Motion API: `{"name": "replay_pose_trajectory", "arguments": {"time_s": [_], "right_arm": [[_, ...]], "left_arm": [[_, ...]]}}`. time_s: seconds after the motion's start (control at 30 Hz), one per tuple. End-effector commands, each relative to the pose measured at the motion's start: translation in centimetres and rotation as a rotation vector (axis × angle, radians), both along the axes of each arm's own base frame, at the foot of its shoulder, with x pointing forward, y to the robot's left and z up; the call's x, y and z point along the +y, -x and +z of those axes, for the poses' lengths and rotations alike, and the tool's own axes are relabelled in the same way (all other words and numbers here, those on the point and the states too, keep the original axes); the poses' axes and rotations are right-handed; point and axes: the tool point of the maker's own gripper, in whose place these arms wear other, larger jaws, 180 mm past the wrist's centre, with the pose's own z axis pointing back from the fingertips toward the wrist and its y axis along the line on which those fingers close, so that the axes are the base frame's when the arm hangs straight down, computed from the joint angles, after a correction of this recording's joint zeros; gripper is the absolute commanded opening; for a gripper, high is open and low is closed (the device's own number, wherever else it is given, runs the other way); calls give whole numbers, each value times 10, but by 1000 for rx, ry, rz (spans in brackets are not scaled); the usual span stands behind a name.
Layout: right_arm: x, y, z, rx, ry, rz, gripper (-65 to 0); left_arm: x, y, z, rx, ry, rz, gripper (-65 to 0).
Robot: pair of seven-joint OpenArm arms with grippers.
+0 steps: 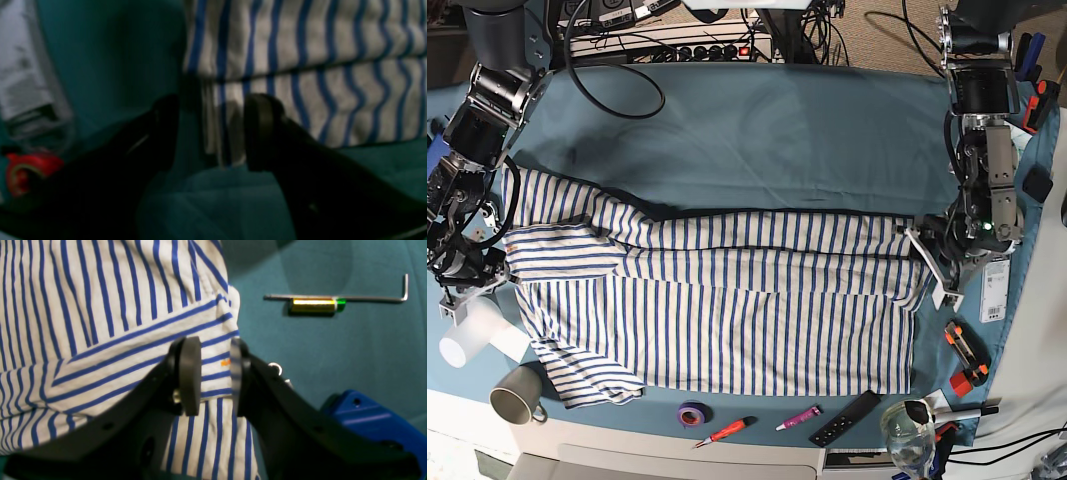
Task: Fold the T-shirt properly
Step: 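Release the fold and regrasp the folded edge with both grippers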
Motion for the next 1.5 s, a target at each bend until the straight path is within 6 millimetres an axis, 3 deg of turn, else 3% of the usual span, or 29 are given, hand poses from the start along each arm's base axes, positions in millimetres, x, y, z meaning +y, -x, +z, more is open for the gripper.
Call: {"name": "replay_pose_trajectory", "arguments": {"time_s": [0.0, 0.2, 0.4, 0.53, 0.63, 0.73, 0.87, 1.17, 1.47], "right_arm": [[-10, -9, 24, -58, 32, -7, -491], [-20, -7, 30, -61, 52, -17, -490], [-59, 8, 58, -103, 78, -83, -490], [-83, 24, 77, -186, 3, -159, -490], [-90, 37, 78, -242, -51, -173, -490], [-95, 50, 66, -225, -49, -178, -490], [-95, 55, 57, -216, -28, -163, -490], [-87, 49, 53, -204, -30, -138, -490], [-33, 10, 27, -131, 26, 33, -490]], "left_arm": [[4, -13, 13, -59, 3, 5, -332], [7, -4, -18, 18, 36, 31, -332], [8, 0, -30, 47, 44, 38, -332], [-11, 7, -31, 82, 108, -7, -356], [-20, 23, -34, 149, 141, 2, -367], [-31, 51, -41, 170, 182, -12, -372], [-35, 75, -47, 124, 181, -18, -378], [-37, 77, -45, 160, 182, -25, -378], [-37, 58, -32, 107, 183, -31, -378]]}}
